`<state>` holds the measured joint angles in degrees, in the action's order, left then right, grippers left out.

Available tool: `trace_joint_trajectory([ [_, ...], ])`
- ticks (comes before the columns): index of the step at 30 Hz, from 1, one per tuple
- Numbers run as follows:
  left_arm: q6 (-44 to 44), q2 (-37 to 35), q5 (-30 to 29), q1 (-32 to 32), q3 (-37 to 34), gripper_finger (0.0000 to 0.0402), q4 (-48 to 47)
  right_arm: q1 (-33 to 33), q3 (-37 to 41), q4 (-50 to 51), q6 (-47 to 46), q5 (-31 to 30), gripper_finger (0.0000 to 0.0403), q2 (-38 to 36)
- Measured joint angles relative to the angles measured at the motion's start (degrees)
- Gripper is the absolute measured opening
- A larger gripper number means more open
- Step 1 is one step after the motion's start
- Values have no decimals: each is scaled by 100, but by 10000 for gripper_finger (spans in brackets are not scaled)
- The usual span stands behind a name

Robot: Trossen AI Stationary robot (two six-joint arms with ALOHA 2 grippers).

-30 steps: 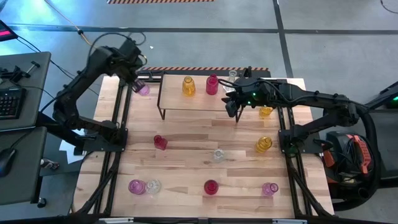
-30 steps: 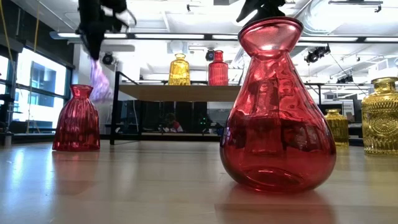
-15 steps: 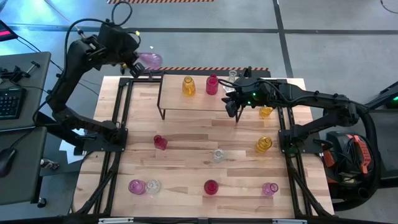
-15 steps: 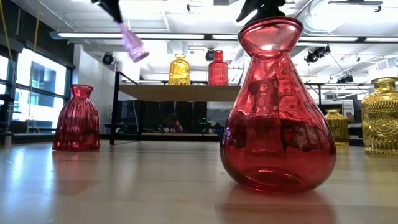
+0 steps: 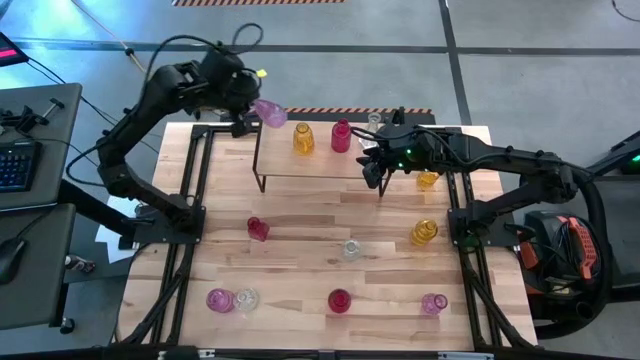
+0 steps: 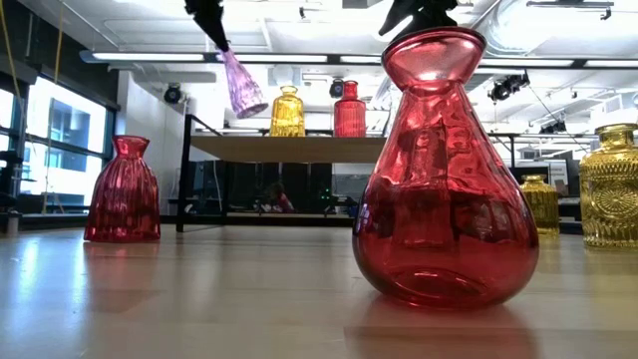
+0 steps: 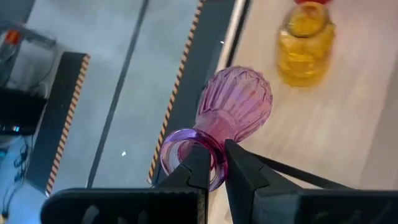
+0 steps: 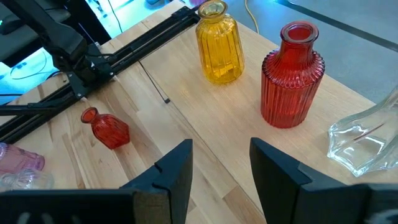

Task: Sort vases onto shelf
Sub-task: Put the top purple vase on the shelf

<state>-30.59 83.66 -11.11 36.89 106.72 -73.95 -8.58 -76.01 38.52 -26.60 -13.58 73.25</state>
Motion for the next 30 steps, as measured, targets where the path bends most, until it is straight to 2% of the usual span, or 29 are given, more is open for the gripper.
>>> trace_joint_trajectory([
  [5,-163,260,-27,-288,1,16,-56,0,0,2,-35,-2,140,0],
  [8,-219,456,-328,-386,4,16,-479,0,0,1,-38,-2,140,0],
  [11,-175,607,-305,-457,-9,16,-653,0,0,2,-38,-2,140,0],
  [30,-311,585,-273,-544,4,19,-547,0,-9,25,-38,55,140,376],
])
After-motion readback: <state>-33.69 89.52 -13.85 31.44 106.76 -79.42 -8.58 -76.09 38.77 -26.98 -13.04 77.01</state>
